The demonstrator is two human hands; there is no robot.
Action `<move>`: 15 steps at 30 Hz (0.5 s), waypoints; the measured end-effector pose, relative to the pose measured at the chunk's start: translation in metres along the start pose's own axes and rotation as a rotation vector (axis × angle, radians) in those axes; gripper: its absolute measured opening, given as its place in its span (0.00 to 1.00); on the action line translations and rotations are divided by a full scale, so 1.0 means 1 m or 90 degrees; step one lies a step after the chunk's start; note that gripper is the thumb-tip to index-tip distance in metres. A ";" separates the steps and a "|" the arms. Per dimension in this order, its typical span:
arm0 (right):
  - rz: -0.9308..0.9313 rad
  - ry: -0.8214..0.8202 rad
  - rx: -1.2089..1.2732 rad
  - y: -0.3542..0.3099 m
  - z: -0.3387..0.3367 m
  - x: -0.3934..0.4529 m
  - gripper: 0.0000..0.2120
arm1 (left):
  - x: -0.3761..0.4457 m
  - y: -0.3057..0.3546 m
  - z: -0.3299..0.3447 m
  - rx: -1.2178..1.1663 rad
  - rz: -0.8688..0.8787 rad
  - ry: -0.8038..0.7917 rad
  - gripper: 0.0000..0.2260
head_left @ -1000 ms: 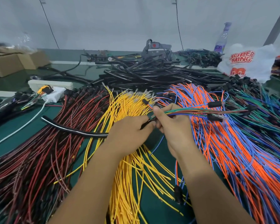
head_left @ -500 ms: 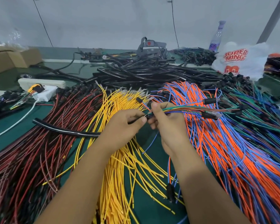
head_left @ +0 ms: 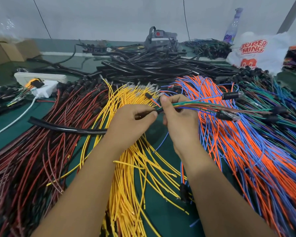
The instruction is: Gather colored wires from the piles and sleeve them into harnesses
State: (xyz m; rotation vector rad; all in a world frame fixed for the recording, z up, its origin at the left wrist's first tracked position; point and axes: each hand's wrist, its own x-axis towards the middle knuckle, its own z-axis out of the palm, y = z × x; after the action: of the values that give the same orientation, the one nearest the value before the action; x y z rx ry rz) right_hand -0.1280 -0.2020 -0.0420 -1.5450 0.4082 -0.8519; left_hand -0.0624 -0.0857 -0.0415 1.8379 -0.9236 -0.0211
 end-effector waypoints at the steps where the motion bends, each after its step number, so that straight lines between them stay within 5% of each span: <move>1: 0.005 -0.013 0.005 -0.001 -0.001 -0.001 0.10 | 0.000 0.000 0.000 0.023 -0.004 0.022 0.08; 7: 0.038 -0.094 0.088 -0.004 -0.001 -0.004 0.08 | 0.001 -0.002 -0.002 0.108 -0.008 0.057 0.12; 15: 0.046 -0.001 0.128 -0.001 -0.003 0.002 0.06 | 0.002 -0.007 -0.006 0.264 0.068 0.025 0.09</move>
State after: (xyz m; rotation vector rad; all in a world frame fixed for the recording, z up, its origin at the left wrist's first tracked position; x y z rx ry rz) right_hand -0.1294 -0.2055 -0.0406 -1.3378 0.3633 -0.8110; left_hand -0.0548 -0.0810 -0.0431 2.1552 -1.0546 0.2908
